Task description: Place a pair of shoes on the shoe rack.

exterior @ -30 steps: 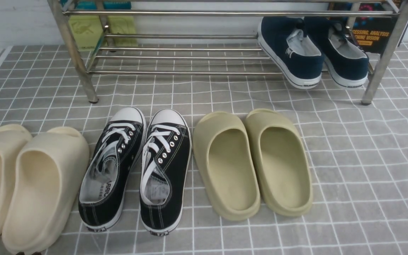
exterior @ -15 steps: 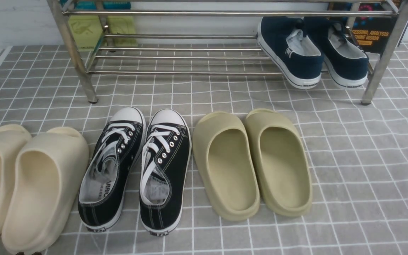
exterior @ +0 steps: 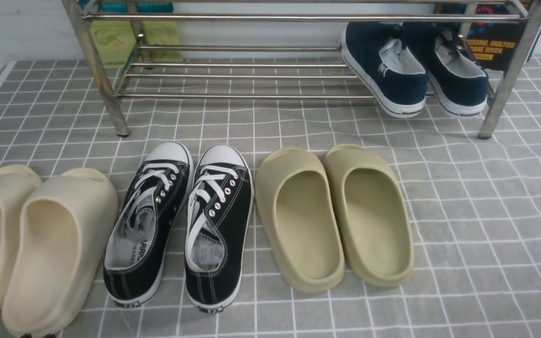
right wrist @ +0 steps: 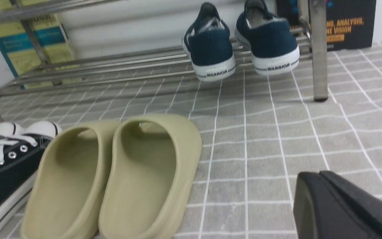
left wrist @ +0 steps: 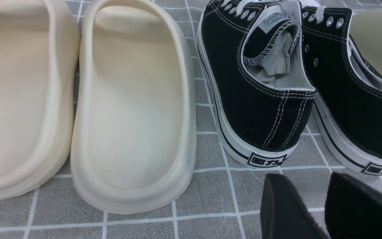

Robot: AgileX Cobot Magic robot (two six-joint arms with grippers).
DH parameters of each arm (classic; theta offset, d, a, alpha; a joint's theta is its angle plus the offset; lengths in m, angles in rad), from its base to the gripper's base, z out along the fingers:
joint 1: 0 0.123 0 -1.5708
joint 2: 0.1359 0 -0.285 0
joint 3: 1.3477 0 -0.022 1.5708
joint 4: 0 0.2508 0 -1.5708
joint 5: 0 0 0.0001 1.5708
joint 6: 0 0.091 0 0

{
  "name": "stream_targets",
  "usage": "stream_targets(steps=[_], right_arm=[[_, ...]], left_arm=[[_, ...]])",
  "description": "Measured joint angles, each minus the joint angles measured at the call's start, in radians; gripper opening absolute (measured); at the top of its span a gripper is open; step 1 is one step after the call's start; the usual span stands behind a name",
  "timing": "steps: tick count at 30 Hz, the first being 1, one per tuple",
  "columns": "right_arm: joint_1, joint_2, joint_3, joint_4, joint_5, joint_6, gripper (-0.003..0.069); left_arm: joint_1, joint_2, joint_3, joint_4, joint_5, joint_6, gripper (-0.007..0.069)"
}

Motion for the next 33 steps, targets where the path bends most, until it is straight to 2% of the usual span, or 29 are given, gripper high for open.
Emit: stream_targets(steps=[10,17,24,33], right_arm=[[-0.033,-0.074,0.0,0.002,0.127,0.0,0.0008],[-0.17,-0.18,0.0,-0.074,0.262,0.0,0.0008],[-0.178,-0.18,-0.002,-0.114,0.357,0.0,0.0007],[-0.179,-0.18,-0.009,-0.134,0.387,0.0,0.0007]], left_arm=[[0.0,0.0,0.0,0.0,0.0,0.0,0.022],[0.0,0.0,0.0,0.0,0.0,0.0,0.0227],[0.0,0.0,0.0,0.0,0.0,0.0,0.0235],[0.0,0.0,0.0,0.0,0.0,0.0,0.0237]])
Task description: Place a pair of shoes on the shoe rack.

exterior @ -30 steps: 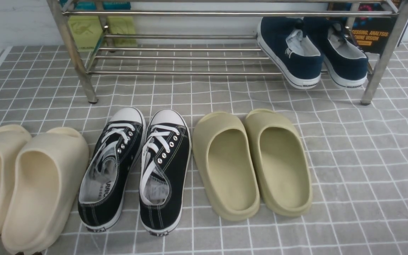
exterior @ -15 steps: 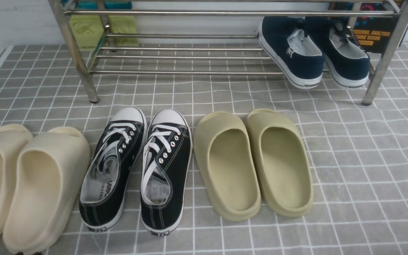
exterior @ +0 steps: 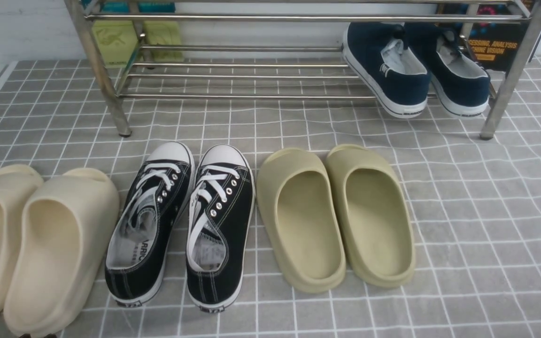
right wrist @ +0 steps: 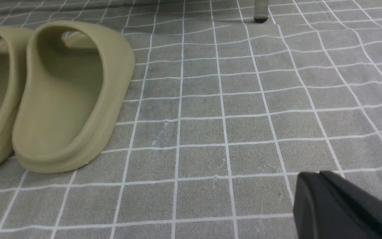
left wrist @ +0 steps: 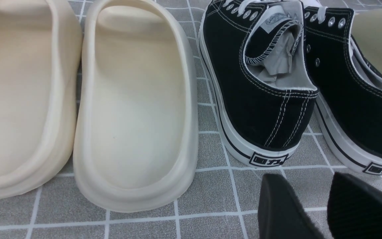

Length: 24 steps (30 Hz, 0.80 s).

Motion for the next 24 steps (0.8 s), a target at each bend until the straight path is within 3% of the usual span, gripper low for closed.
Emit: stream_targets(steps=[24], right_arm=[[0.0,0.0,-0.001,-0.005,0.001,0.0,0.002]], left_arm=[[0.0,0.0,0.0,0.0,0.0,0.0,0.0238]])
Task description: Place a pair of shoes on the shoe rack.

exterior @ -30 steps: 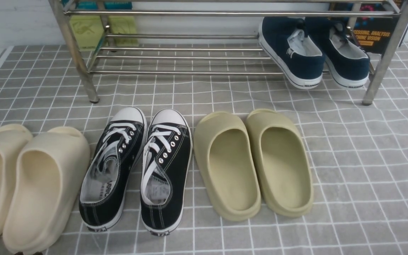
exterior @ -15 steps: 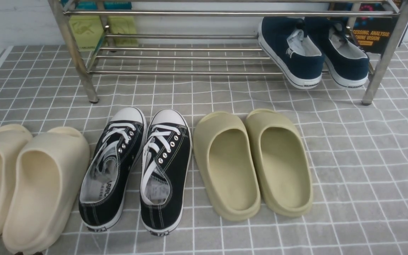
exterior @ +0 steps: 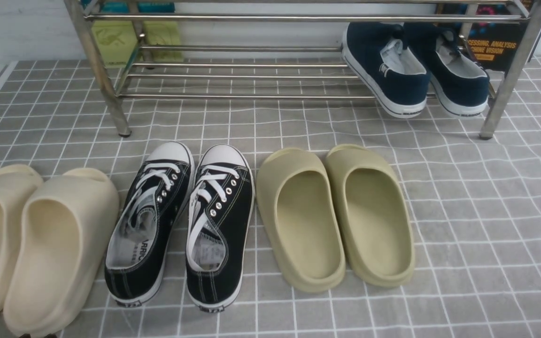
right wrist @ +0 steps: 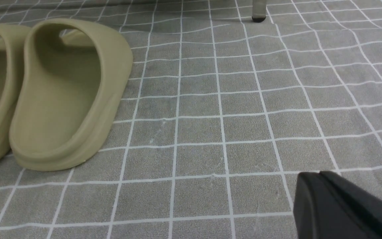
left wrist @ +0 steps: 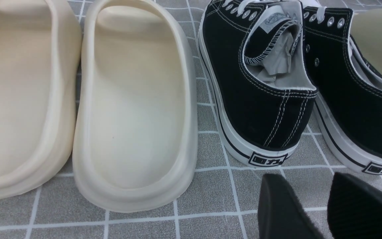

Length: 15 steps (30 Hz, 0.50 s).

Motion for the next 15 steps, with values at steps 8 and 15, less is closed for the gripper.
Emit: stream_targets(steps=[8,15], right_arm=[[0.0,0.0,0.0,-0.001,0.0,0.0,0.0028],[0.0,0.0,0.0,-0.001,0.0,0.0,0.0036]], left_arm=[[0.0,0.0,0.0,0.0,0.0,0.0,0.0238],[0.0,0.0,0.0,0.0,0.0,0.0,0.0238]])
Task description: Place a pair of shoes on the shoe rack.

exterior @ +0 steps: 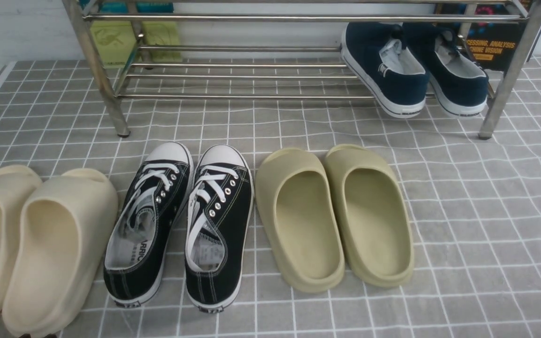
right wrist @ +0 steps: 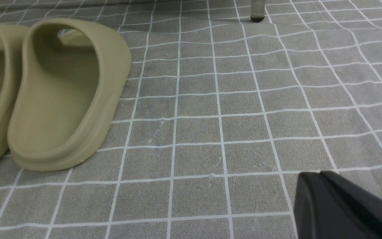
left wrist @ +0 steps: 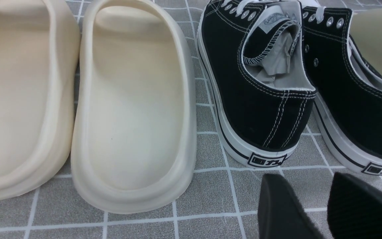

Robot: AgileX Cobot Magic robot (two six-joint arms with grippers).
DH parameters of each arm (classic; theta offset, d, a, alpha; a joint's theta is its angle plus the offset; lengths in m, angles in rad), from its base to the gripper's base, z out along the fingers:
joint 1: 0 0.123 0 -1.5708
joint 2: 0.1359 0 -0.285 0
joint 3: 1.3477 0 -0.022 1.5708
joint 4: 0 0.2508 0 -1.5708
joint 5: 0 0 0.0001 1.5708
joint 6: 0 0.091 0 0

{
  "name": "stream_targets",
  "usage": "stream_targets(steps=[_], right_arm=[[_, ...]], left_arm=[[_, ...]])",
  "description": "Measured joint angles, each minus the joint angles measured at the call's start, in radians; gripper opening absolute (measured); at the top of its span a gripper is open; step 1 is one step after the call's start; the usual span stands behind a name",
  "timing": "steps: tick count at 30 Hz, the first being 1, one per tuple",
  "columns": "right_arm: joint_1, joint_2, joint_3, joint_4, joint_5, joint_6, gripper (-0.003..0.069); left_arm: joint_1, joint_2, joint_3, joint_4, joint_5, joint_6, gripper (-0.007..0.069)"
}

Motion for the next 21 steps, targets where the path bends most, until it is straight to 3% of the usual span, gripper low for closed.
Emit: stream_targets(steps=[21], right_arm=[[0.0,0.0,0.0,-0.001,0.0,0.0,0.0061]], left_arm=[[0.0,0.0,0.0,0.0,0.0,0.0,0.0238]])
